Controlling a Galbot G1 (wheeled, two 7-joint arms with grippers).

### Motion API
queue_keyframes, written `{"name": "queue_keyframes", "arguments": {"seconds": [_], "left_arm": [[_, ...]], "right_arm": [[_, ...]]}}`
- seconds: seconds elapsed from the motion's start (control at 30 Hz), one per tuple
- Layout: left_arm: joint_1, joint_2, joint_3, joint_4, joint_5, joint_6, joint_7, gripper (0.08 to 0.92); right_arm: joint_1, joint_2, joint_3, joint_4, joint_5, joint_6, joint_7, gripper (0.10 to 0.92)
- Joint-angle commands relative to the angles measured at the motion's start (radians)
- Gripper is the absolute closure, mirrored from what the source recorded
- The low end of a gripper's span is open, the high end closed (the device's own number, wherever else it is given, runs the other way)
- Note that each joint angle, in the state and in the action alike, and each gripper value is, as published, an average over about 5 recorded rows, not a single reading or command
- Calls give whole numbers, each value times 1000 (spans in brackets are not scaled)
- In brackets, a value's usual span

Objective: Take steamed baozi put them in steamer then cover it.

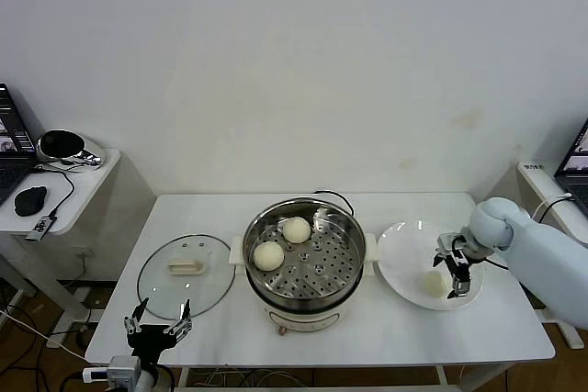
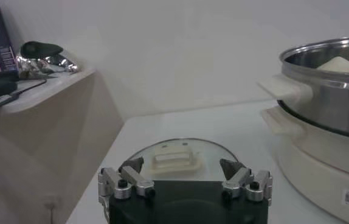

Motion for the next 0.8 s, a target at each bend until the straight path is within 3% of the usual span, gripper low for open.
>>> {"name": "queue_keyframes", "arguments": {"seconds": [0.03, 0.57, 0.8], "left_arm": [[0, 2, -1, 10, -1, -1, -1, 177], [-3, 0, 5, 18, 0, -1, -1, 177], [-2, 0, 4, 18, 0, -1, -2, 177]], "right_arm": [[-17, 33, 12, -29, -20, 1, 33, 203], [-19, 24, 12, -41, -32, 2, 37, 215], [-20, 20, 14, -44, -18, -5, 31, 360]]}}
